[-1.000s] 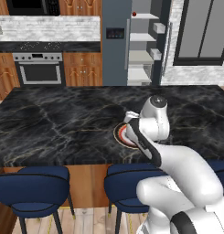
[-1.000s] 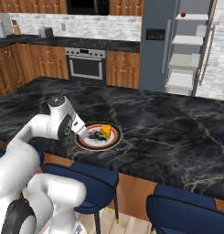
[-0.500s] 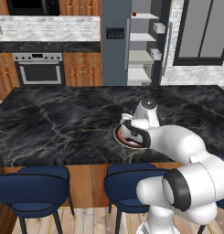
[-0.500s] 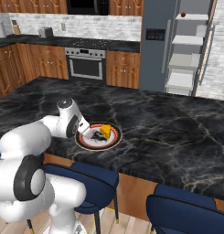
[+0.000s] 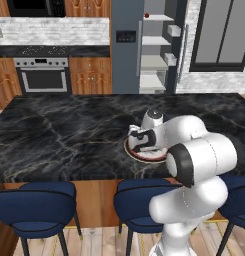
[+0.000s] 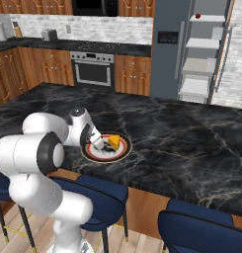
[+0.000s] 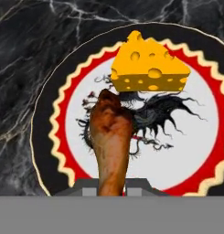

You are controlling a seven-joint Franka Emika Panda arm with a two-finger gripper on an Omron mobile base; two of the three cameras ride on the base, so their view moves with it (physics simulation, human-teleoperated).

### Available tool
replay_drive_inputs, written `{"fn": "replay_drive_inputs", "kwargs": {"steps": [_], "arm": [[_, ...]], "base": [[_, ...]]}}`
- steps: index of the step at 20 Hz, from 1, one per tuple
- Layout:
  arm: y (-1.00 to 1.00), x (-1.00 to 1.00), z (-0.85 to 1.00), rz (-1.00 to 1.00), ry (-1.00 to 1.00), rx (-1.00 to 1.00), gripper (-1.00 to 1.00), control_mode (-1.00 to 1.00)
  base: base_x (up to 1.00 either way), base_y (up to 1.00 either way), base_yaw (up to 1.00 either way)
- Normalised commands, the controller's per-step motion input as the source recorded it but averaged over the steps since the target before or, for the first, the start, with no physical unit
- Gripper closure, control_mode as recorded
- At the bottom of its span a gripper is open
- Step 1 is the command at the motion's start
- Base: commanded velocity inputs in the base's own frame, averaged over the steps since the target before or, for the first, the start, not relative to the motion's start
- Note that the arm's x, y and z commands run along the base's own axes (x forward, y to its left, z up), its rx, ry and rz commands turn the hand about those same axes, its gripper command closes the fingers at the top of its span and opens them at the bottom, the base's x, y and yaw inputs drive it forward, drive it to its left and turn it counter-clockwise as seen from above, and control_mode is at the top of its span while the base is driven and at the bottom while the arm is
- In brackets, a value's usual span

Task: Take the cheese, chicken drumstick, and bell pepper from the fridge and place them on the plate on the dining counter to create an appetizer plate.

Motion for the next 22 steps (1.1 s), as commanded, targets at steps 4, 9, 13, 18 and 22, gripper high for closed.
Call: {"fn": "replay_drive_inputs", "kwargs": {"steps": [4, 9, 13, 18, 22], "arm": [[0.00, 0.46, -0.45, -0.02, 0.05, 0.00, 1.00, -1.00], [0.00, 0.43, -0.45, -0.02, 0.04, 0.00, 1.00, -1.00], [0.00, 0.38, -0.34, -0.02, 0.03, 0.00, -1.00, -1.00], [-0.05, 0.07, -0.04, -0.03, 0.00, 0.00, -1.00, -1.00], [-0.37, -0.32, 0.44, -0.07, 0.00, 0.01, -1.00, -1.00]], "base": [[0.00, 0.00, 0.00], [0.00, 0.00, 0.00], [0.00, 0.00, 0.00], [0.00, 0.00, 0.00], [0.00, 0.00, 0.00]]}}
